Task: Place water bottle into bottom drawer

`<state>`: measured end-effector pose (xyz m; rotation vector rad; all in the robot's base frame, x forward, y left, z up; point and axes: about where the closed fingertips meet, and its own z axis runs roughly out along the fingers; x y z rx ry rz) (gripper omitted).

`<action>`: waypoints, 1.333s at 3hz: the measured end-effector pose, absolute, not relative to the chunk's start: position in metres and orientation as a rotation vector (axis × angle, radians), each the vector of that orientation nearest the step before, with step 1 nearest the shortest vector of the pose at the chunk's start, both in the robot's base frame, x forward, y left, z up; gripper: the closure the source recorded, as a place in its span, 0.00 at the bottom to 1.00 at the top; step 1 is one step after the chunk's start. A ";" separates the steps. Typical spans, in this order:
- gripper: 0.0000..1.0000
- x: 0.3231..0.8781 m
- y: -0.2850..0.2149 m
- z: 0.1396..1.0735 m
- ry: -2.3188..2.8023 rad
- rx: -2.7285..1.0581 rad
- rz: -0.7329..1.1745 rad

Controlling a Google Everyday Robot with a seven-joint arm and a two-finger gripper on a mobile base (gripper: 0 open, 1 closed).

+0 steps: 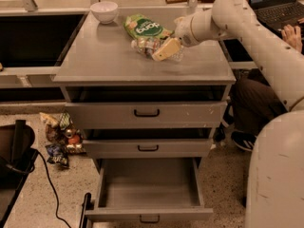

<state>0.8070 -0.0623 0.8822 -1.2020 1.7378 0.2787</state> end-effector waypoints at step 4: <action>0.66 0.806 -0.044 0.842 1.938 -1.178 0.431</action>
Offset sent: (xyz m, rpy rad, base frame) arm 0.0011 0.0169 -0.0423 0.0175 0.2539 -0.0184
